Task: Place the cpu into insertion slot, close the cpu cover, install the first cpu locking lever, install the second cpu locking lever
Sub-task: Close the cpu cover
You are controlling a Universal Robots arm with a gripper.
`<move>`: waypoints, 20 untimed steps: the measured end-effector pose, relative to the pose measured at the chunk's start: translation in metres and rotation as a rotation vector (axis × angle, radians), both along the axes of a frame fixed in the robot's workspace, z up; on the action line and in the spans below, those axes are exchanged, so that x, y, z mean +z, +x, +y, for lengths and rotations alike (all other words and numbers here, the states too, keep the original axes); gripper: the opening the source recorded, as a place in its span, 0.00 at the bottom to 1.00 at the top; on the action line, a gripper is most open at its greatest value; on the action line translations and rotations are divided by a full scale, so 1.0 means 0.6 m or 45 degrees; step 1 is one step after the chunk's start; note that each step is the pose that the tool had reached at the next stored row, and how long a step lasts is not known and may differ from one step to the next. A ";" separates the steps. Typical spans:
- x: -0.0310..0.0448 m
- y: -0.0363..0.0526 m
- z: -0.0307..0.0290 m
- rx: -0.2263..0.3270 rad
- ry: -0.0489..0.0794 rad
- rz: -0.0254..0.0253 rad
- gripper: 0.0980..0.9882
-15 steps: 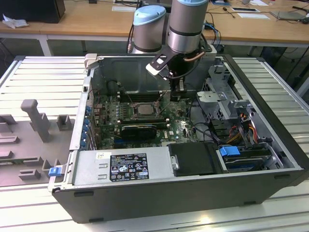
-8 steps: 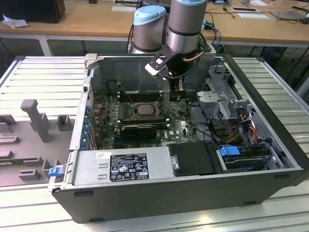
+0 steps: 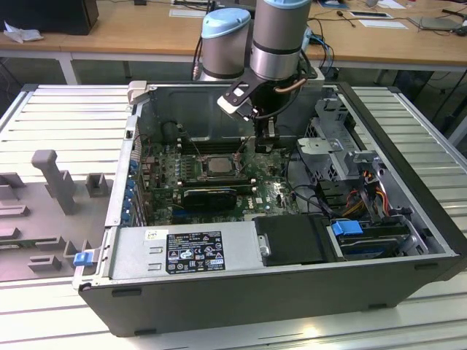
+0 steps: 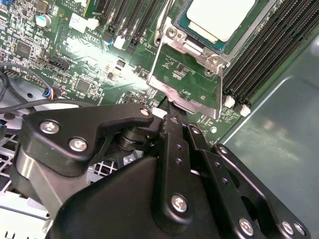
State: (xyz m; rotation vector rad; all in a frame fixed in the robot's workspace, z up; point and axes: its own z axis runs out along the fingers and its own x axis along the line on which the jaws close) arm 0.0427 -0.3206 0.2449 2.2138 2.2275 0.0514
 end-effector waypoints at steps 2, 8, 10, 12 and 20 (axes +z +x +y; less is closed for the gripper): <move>0.000 -0.001 0.0000 0.000 0.000 0.0000 0.01; 0.000 -0.005 0.0000 0.000 0.000 0.0000 0.01; 0.000 -0.007 0.0000 0.000 0.000 0.0001 0.01; 0.000 -0.008 0.0000 0.000 0.000 0.0000 0.01; 0.000 -0.015 0.0000 0.000 0.000 0.0001 0.01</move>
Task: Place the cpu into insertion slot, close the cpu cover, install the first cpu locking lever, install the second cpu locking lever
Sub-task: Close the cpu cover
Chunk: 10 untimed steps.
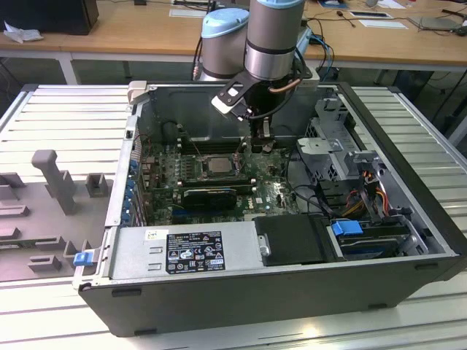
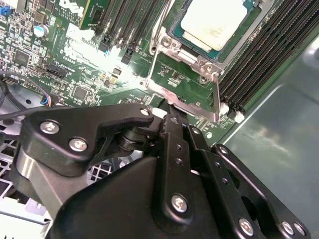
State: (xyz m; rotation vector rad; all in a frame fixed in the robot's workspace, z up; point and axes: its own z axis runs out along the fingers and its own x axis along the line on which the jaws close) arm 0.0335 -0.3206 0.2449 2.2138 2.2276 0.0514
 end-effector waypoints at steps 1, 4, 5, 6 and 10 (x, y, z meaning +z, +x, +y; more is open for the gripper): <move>0.000 -0.001 0.0000 0.000 0.000 -0.0001 0.01; 0.000 -0.003 0.0000 0.000 0.000 0.0000 0.01; 0.000 -0.003 0.0000 0.000 0.000 0.0000 0.01; 0.000 -0.004 0.0000 0.000 0.000 0.0000 0.01; 0.000 -0.008 0.0000 0.000 0.000 -0.0001 0.01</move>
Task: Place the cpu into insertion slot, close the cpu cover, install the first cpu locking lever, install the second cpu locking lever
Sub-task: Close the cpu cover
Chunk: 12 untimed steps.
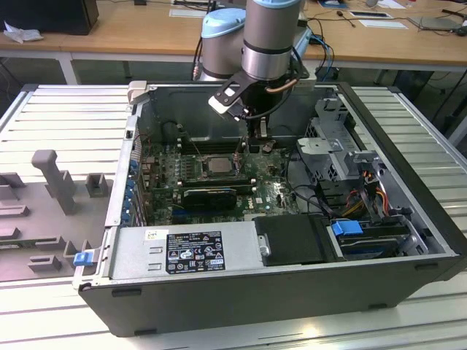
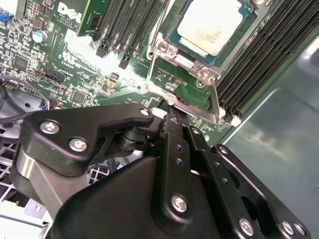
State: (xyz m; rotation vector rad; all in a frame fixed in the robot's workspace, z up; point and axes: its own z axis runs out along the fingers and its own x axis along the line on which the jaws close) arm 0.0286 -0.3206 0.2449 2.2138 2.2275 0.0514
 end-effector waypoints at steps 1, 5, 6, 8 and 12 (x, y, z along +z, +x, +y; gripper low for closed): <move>0.000 -0.001 0.0000 0.000 0.000 0.0001 0.01; 0.000 -0.005 0.0000 0.000 0.000 0.0000 0.01; 0.000 -0.006 0.0000 0.000 0.000 0.0000 0.01; 0.000 -0.008 0.0000 0.000 0.000 0.0000 0.01; 0.000 -0.012 0.0000 0.000 0.000 0.0001 0.01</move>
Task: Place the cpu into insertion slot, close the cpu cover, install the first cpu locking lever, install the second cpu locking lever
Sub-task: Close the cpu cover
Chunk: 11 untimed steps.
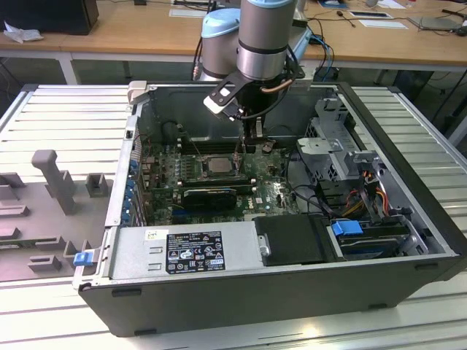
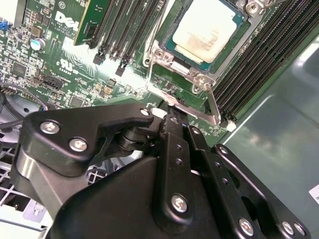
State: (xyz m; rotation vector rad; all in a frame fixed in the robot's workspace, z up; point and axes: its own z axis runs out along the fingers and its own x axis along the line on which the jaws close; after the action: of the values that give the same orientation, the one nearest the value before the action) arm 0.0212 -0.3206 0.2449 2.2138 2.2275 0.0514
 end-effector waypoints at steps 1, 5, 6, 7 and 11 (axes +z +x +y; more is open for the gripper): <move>0.000 -0.001 0.0000 0.000 0.000 0.0000 0.01; 0.000 -0.004 0.0000 0.000 0.000 0.0000 0.01; 0.000 -0.005 0.0000 0.000 0.000 0.0000 0.01; 0.000 -0.006 0.0000 0.000 0.000 -0.0001 0.01; 0.000 -0.008 0.0000 0.000 0.000 -0.0001 0.01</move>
State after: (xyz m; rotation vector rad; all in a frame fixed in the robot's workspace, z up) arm 0.0161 -0.3206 0.2449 2.2139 2.2275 0.0515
